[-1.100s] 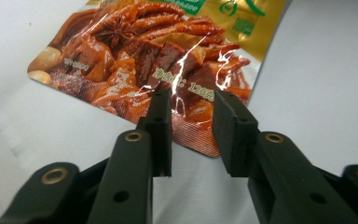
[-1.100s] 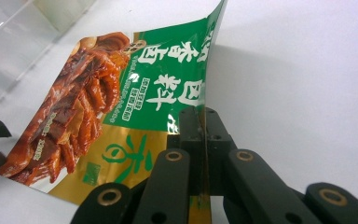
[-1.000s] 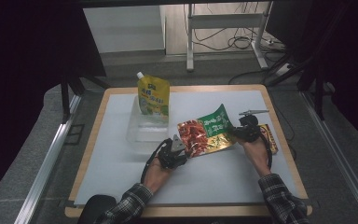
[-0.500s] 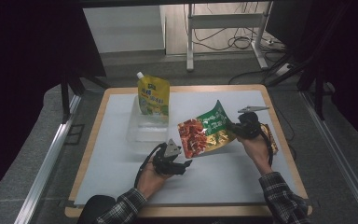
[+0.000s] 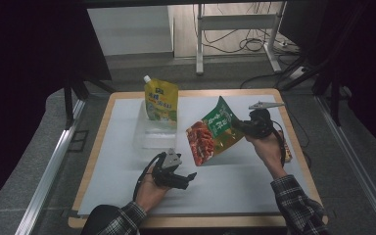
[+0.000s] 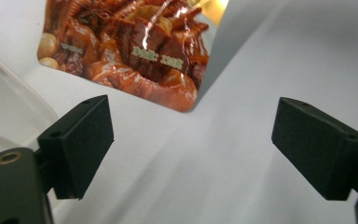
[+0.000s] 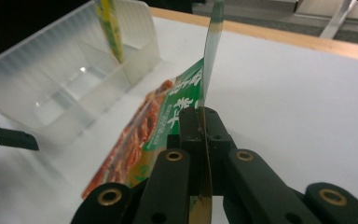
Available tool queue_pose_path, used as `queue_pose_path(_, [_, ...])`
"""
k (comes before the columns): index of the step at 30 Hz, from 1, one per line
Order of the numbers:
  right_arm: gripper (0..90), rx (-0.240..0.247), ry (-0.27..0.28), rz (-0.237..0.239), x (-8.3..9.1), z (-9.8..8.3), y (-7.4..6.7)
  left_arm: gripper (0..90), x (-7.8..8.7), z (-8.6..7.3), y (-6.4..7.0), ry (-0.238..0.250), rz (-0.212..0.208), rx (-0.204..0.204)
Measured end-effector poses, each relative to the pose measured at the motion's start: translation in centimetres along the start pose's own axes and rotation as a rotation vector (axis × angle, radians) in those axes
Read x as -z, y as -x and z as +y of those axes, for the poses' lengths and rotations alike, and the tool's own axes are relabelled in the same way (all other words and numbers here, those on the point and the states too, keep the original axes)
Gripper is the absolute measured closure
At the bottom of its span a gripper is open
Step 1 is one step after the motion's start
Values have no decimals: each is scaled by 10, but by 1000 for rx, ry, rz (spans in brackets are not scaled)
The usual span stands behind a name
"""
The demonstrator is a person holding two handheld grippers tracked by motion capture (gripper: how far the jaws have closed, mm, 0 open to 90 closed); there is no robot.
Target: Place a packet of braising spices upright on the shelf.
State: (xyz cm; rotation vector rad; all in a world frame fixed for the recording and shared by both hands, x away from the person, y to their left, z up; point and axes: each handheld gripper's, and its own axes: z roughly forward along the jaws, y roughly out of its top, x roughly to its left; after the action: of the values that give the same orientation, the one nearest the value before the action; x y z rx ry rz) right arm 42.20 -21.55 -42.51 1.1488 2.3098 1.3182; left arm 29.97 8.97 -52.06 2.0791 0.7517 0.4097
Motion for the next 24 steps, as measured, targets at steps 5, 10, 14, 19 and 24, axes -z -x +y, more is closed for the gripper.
queue_pose_path(5, [887, 30, 9, 16, -1, 15, -11, 84, 5, -5, 4, -17, 8, -22])
queue_pose_path(10, [888, 49, 12, 37, -3, 26, -20, 57, 8, -9, 7, -24, 18, -38])
queue_pose_path(14, [888, 86, 11, 54, -4, 40, -31, 42, 11, -12, 8, -29, 22, -44])
queue_pose_path(19, [889, 106, 20, 79, -4, 52, -40, 40, 14, -16, 9, -35, 23, -48])
queue_pose_path(24, [889, 129, 22, 90, -3, 60, -46, 40, 16, -18, 11, -30, 25, -53])
